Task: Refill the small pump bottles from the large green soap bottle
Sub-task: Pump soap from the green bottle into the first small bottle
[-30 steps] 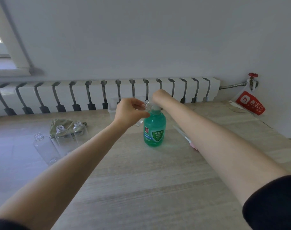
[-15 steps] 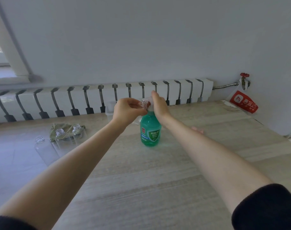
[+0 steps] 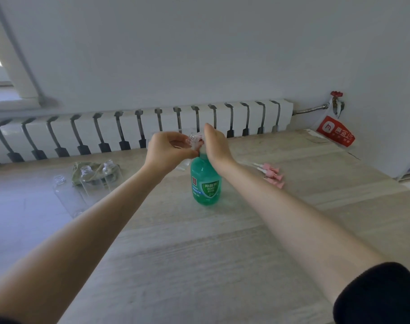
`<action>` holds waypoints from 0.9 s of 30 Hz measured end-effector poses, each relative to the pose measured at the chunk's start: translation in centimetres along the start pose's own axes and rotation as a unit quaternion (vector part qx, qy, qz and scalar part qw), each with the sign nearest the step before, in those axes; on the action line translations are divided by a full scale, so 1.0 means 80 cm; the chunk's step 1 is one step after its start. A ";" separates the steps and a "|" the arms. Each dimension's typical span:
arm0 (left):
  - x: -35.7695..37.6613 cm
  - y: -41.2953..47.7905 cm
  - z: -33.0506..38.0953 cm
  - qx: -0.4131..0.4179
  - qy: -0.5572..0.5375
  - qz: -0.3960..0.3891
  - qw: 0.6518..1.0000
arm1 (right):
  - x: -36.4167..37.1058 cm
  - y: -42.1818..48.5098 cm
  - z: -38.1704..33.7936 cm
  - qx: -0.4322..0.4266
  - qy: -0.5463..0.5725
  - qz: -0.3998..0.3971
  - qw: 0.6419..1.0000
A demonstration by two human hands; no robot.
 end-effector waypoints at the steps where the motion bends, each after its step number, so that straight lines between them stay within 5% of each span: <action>1: -0.001 -0.002 0.000 0.000 -0.004 -0.002 1.000 | 0.001 -0.002 0.002 0.007 0.006 -0.004 1.000; 8: 0.003 -0.006 0.001 0.003 -0.009 -0.002 1.000 | 0.001 -0.006 0.035 0.098 0.038 -0.025 0.994; 27: -0.001 -0.001 0.004 0.033 0.032 0.016 0.999 | 0.002 -0.002 0.032 0.111 -0.012 -0.061 0.992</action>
Point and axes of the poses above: each hand's wrist, its own y-axis towards the middle knuckle, its own x-axis out of the palm, z = x × y, the point moved 8 cm from there along y, towards the middle knuckle, and after that the axes turned 13 degrees about z, right-handed, at the moved point
